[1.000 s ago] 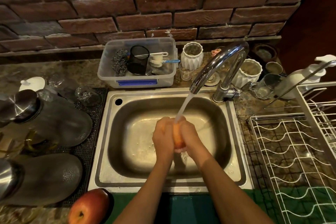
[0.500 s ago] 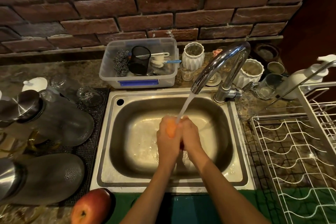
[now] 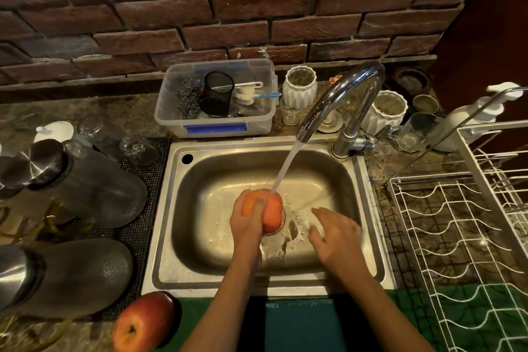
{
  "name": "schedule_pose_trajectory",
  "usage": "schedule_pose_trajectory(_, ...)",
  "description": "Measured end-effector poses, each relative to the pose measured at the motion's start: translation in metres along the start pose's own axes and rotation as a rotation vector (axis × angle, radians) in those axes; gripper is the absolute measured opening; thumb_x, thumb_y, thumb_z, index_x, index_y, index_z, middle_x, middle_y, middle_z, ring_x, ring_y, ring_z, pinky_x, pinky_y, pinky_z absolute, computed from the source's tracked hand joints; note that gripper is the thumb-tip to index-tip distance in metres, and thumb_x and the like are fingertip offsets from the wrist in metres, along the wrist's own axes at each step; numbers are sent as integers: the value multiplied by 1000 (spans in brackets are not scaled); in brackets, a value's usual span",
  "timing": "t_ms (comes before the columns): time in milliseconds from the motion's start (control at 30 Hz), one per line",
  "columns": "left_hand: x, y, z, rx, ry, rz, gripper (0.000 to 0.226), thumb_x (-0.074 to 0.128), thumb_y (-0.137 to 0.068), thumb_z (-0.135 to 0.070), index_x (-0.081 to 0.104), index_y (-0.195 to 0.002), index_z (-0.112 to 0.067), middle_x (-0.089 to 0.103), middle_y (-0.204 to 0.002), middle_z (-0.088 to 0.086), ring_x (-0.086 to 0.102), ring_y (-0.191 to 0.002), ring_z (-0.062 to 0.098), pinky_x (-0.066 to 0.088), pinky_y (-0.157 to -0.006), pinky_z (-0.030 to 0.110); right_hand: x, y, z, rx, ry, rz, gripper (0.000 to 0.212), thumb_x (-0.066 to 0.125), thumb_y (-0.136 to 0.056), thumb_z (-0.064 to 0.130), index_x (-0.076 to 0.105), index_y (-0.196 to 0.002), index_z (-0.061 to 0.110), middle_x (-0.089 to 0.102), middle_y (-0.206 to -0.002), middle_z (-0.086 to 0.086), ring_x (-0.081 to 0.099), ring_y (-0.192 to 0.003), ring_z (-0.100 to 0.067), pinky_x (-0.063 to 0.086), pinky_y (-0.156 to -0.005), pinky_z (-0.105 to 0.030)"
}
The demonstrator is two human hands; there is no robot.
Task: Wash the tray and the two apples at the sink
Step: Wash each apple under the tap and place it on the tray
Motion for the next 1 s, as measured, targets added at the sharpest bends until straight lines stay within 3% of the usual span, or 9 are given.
schedule_pose_trajectory(167, -3, 2, 6, -39, 17, -24, 48, 70, -92, -35, 55, -137, -37, 54, -136, 7, 60, -114, 30, 61, -85, 52, 2, 49, -62, 86, 207, 11, 51, 50, -98, 42, 50, -146, 28, 34, -162, 2, 18, -154, -23, 14, -122, -58)
schedule_pose_trajectory(367, -3, 6, 9, -24, 53, -17, 40, 70, -92, -35, 59, -130, -36, 59, -131, 6, 62, -112, 30, 62, -65, 37, 14, 85, -80, 91, 284, -35, 70, 22, -94, 60, 35, -154, 27, 13, -168, -3, 4, -155, -26, 6, -124, -50)
schedule_pose_trajectory(467, 0, 7, 9, -31, 64, -11, 43, 70, -91, -36, 59, -133, -33, 59, -133, 9, 61, -115, 33, 63, -79, 47, 17, 91, -80, 90, 339, -35, 74, 7, -97, 62, 29, -155, 23, 12, -167, -4, 6, -155, -27, 10, -124, -51)
schedule_pose_trajectory(533, 1, 9, 9, -47, 80, -16, 44, 70, -91, -36, 59, -134, -33, 59, -134, 8, 61, -116, 32, 61, -85, 54, 17, 90, -78, 92, 359, -29, 70, 18, -98, 57, 35, -154, 21, 17, -166, -5, 11, -154, -30, 16, -123, -53)
schedule_pose_trajectory(633, 1, 12, 7, -51, 107, -7, 45, 70, -91, -36, 59, -135, -33, 60, -132, 6, 62, -114, 30, 63, -81, 51, 17, 89, -77, 83, 383, -38, 67, 31, -95, 50, 44, -151, 17, 26, -164, -8, 17, -153, -32, 23, -120, -54)
schedule_pose_trajectory(767, -2, 20, 3, -38, 109, 11, 36, 69, -92, -37, 61, -128, -36, 60, -129, 4, 62, -112, 29, 63, -72, 41, 18, 92, -79, 62, 415, -43, 66, 31, -96, 51, 41, -152, 18, 23, -165, -7, 12, -154, -33, 16, -123, -51)
schedule_pose_trajectory(867, -5, 27, 3, -55, 149, 50, 24, 67, -93, -39, 64, -117, -40, 60, -129, 5, 62, -113, 30, 62, -74, 42, 18, 91, -80, 51, 420, -57, 66, 32, -95, 49, 43, -152, 15, 26, -164, -10, 15, -154, -33, 20, -122, -53)
schedule_pose_trajectory(1000, -15, 42, 4, -64, 176, 105, 28, 66, -94, -39, 62, -122, -38, 58, -133, 6, 61, -116, 30, 61, -80, 47, 20, 90, -80, 35, 431, -48, 66, 35, -95, 48, 44, -151, 15, 27, -164, -10, 17, -153, -34, 21, -122, -53)
Point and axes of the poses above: each hand's wrist, its own y-axis away from the middle knuckle, its own x-axis out of the palm, z = x × y, the point moved 5 cm from there along -y, towards the middle knuckle
